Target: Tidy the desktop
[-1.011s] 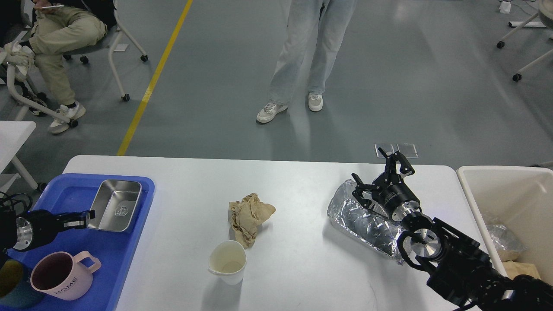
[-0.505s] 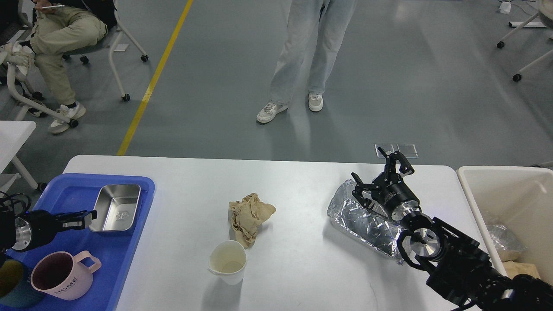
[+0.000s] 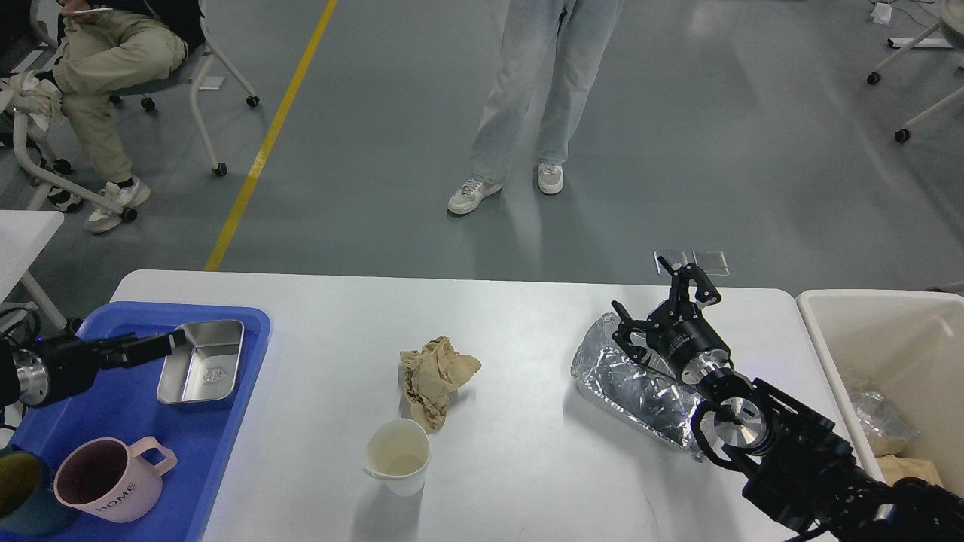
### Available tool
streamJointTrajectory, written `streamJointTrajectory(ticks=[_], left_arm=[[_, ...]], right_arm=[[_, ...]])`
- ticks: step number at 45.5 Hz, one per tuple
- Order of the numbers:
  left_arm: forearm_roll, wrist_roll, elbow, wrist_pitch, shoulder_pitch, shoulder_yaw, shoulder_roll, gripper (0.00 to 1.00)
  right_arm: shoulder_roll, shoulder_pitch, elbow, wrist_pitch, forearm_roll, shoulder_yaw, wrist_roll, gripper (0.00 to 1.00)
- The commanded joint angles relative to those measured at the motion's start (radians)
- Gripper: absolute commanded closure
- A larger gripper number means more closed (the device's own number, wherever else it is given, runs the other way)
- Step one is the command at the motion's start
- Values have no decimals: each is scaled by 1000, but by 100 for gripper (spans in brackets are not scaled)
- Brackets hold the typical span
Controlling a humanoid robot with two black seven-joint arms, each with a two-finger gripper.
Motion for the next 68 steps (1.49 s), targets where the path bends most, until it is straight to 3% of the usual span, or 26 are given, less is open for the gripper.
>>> streamJointTrajectory(ticks=[1,12,16,21,31,34,39,44,49,60,68], left_arm=[[-147,-24,0,-66,-91,1,6,4],[-452,0,0,-147,-317,-36,-24,4],[-530,39,0,-147,-366,-79,-56,4],[-618,146,0,-149,-394,-209,-77,4],[-669,430,0,-168,-383,-652,-142,4],[-670,474,-5,-190,-375,-790,-154,4],[-672,481,-12,-314,-322,-1014,-162,4],[-724,470,-12,-536,-259,-1244,-192,4],[-742,473,-12,-667,-202,-1295,-217,4],[-747,477,-12,-790,-112,-1315,-243,3],[-876,494,-5,-742,-60,-1317,-275,3]], right_arm=[[2,4,0,-1,0,-1,0,0],[-1,13,0,-8,0,-1,0,0],[-4,13,0,-8,0,-1,-2,0],[-8,15,-2,-8,0,-3,-3,0],[-27,30,0,-21,-2,-3,-8,0],[-31,32,0,-23,-11,-3,-9,0],[-33,35,1,-32,-38,-3,-9,0],[-33,36,3,-40,-41,-3,-9,0],[-33,46,3,-43,-43,-3,-11,0],[-50,66,4,-63,-63,-5,-11,0],[-62,87,4,-67,-87,-3,-9,0]])
